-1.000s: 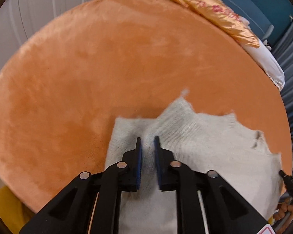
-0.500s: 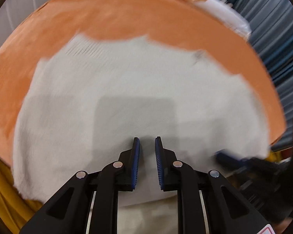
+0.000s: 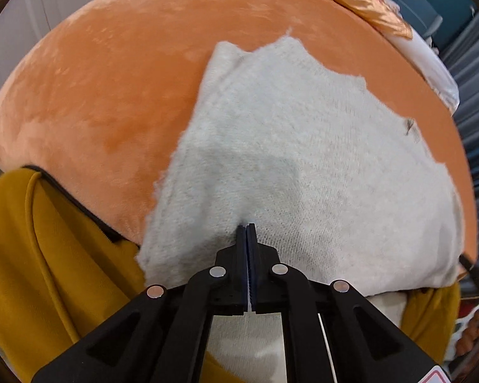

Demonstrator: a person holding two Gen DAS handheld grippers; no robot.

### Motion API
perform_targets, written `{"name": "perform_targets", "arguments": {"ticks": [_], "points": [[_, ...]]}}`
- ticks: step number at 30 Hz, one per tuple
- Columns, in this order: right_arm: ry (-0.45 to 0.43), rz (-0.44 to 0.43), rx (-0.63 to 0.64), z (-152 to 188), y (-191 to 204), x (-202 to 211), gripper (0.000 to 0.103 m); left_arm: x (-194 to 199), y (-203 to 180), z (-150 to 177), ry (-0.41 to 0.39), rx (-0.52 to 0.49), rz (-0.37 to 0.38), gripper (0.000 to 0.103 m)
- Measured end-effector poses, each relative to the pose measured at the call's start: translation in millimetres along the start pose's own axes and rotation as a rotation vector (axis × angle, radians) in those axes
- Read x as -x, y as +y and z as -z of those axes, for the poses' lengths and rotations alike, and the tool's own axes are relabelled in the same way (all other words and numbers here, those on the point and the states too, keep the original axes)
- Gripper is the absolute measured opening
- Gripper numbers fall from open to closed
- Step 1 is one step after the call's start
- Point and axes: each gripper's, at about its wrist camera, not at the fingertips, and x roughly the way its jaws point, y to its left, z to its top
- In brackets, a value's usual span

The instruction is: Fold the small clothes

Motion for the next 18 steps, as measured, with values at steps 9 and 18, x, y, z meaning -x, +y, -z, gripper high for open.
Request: {"name": "perform_targets", "arguments": {"ticks": [9, 18], "points": [[-0.006, 0.004, 0.002, -31, 11, -9, 0.011, 9, -3, 6, -0.031, 0.000, 0.014, 0.007], [-0.054, 0.085, -0.095, -79, -9, -56, 0.011, -1, -50, -67, -0.157, -0.073, 0.004, 0.007]]}}
